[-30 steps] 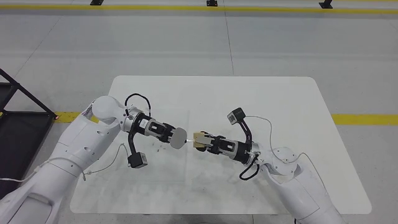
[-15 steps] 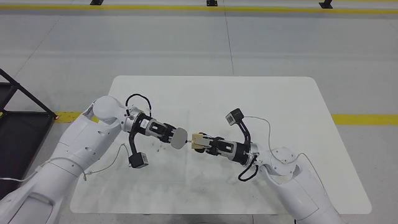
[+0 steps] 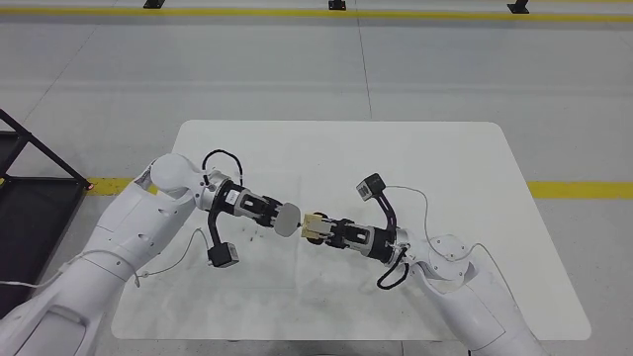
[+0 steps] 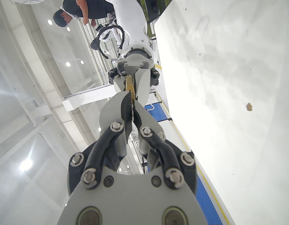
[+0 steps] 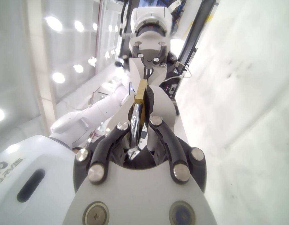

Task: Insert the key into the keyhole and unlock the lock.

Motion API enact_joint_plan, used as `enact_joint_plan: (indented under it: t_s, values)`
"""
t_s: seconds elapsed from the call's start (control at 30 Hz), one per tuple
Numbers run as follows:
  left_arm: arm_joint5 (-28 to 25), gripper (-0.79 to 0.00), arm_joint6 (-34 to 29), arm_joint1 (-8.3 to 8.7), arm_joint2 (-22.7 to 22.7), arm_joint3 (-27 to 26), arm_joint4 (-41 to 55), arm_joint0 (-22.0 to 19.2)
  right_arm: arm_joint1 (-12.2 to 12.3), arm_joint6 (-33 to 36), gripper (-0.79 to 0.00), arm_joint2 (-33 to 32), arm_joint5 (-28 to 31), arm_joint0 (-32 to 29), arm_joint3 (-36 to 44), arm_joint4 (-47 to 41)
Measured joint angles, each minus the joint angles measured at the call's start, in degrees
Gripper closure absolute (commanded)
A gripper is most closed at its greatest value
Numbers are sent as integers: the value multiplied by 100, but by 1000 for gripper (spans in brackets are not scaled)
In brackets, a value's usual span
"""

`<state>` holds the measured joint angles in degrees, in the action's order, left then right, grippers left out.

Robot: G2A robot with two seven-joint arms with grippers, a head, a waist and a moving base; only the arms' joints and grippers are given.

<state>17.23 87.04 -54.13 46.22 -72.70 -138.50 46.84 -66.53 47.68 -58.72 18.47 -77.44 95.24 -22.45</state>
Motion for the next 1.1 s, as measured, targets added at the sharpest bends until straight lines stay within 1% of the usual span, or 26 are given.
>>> enact_joint_plan:
  t_s: [0.07,0.1,0.13,0.17,0.43,0.57,0.63,0.67,0.73,0.8,0.87,0.9,0.93,1.1]
  values:
    - [-5,0,6,-7,-11,7,4,-8,-1,0,0,1,5,2,-3,4]
    - [-6,-323,7,-10,-15,8,2,-11,-1,-2,0,1,9,2,-5,9]
    - [-8,-767,8,-12,-18,10,-1,-13,-1,-8,0,0,11,1,-8,13]
    - [-18,-785,18,-14,-25,5,-14,-19,-1,-15,0,-2,13,-2,-10,18]
    - [-18,-785,17,-10,31,54,61,-22,4,-40,0,-24,18,-20,-13,60]
    - [-52,-785,47,34,166,82,63,-20,9,-51,0,-47,25,-34,-19,62]
    - [-153,-785,32,67,249,117,45,-6,11,-70,0,-65,34,-39,-30,74]
    - [-258,-785,-11,84,283,133,16,-1,13,-85,0,-75,37,-41,-34,91]
    - [-638,-785,-125,118,336,133,-38,13,17,-120,0,-100,43,-47,-37,139]
    - [-1303,-785,-335,161,396,155,52,33,24,-157,0,-128,44,-60,-33,203]
    - [-1900,-785,-544,206,408,27,-124,56,28,-180,0,-144,35,-76,-16,241]
    - [-2090,-785,-605,221,420,-47,-183,74,29,-183,0,-147,31,-82,-9,246]
    - [-2231,-785,-645,232,434,-98,-195,90,30,-198,0,-154,20,-88,-8,248]
    - [-2217,-785,-637,231,437,-97,-178,92,31,-215,0,-160,7,-92,-13,249]
